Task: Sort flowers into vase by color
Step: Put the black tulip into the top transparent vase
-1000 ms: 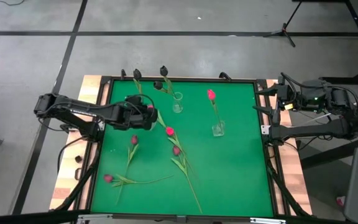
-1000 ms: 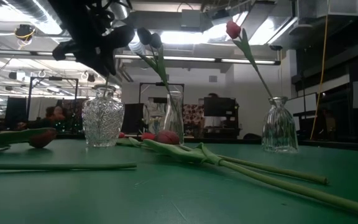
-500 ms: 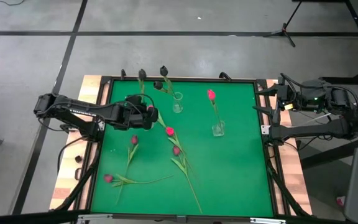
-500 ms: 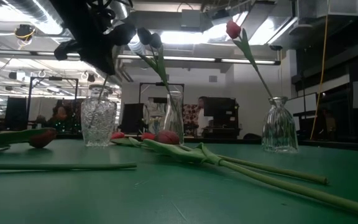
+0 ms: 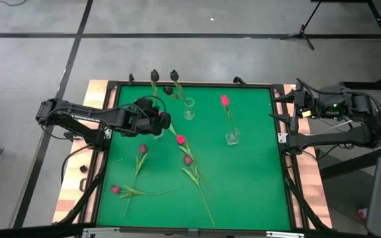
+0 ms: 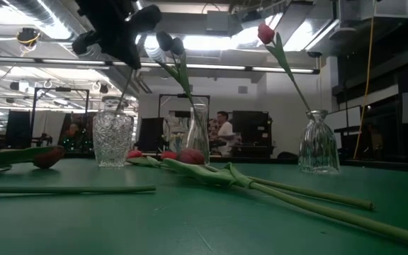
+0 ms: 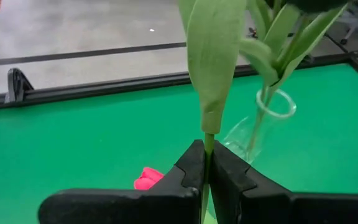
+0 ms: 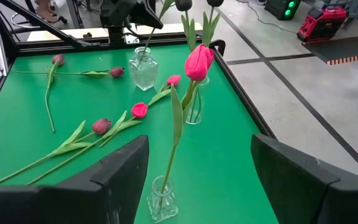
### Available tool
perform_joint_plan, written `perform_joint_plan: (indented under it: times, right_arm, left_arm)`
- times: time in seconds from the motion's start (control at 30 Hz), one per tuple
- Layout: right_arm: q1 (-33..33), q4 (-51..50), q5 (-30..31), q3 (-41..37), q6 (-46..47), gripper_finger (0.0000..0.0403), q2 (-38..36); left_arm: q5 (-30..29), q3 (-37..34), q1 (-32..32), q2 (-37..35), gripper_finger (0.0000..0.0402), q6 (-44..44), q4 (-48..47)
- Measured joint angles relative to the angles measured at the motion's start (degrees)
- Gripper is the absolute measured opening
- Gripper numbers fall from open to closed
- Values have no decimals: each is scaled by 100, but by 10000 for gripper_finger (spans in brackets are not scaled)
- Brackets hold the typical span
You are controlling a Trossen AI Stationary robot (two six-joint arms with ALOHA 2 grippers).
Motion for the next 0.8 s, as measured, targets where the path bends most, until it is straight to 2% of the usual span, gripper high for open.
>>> perform_joint_plan:
  times: [0.8]
  right_arm:
    - [-2, 0, 0, 0, 2, 282, -2]
  left_arm:
    - [-343, 898, 0, -7, 11, 1207, -76]
